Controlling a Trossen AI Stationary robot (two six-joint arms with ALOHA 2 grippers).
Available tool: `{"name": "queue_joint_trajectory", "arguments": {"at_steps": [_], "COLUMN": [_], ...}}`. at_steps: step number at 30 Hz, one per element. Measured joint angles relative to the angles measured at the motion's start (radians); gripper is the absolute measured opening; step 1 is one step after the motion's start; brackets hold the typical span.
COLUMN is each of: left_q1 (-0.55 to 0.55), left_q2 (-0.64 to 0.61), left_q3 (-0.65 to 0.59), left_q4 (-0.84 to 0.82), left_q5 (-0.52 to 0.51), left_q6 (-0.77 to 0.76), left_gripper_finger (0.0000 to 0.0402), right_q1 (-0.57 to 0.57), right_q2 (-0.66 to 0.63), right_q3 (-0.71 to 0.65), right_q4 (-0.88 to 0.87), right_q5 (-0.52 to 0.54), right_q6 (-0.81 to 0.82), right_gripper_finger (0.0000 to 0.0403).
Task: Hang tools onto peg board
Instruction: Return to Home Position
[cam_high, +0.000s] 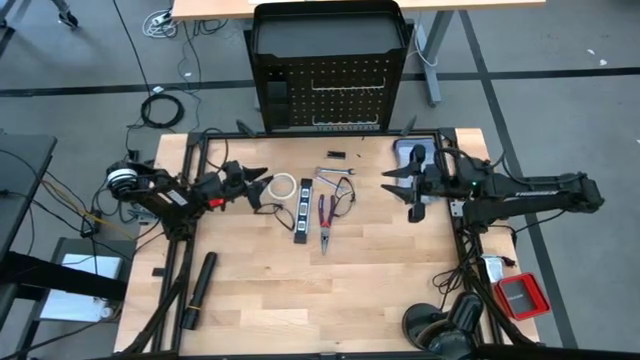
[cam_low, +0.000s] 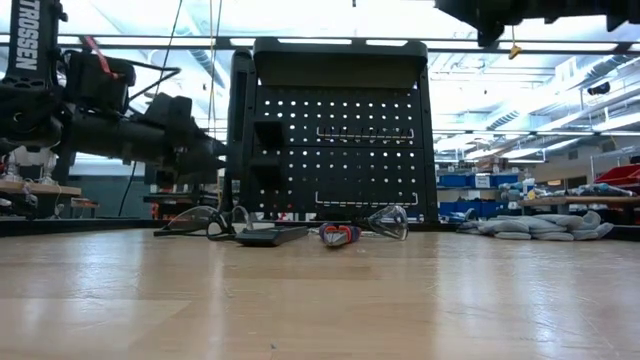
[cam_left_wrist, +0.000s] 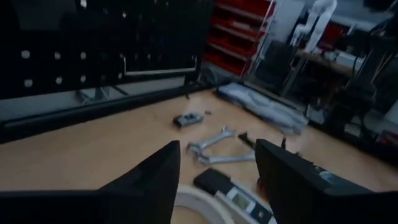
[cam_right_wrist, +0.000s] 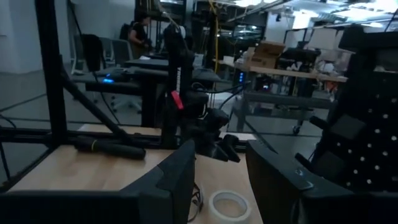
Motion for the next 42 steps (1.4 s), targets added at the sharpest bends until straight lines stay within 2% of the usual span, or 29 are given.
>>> {"name": "queue_joint_trajectory", "arguments": {"at_steps": [3,6,13,17,22,29,42], "left_q1": [0.0,0.003,0.023,0.015,-0.011,-0.046,-0.154], "left_q2": [0.0,0.0,0.0,0.0,-0.046,-0.277,-0.706], "left_q3": [0.002,0.029,0.198,0.291,0.312,0.313,0.312], "left_q4": [-0.018,-0.104,-0.433,-0.555,-0.626,-0.877,-1.134], "left_q5": [0.0,0.009,0.097,0.169,0.157,0.023,-0.154], "left_q6": [0.018,0.021,0.105,0.125,0.119,0.109,0.18], "left_gripper_finger": [0.0205,0.0198,0.0185,0.0182,0.0181,0.0181,0.0181], "right_q1": [-0.001,-0.002,-0.018,-0.018,-0.018,-0.024,-0.024], "right_q2": [-0.031,-0.052,-0.097,-0.111,-0.151,-0.224,-0.294], "right_q3": [-0.022,-0.04,-0.092,-0.098,-0.098,-0.098,-0.098], "right_q4": [0.0,0.0,-0.001,-0.008,-0.101,-0.132,-0.232], "right_q5": [0.0,0.0,0.061,0.02,0.01,0.012,0.042], "right_q6": [0.0,-0.005,-0.021,-0.004,0.014,0.018,0.015], "right_gripper_finger": [0.0151,0.0151,0.0151,0.0151,0.0151,0.0151,0.0151]}}
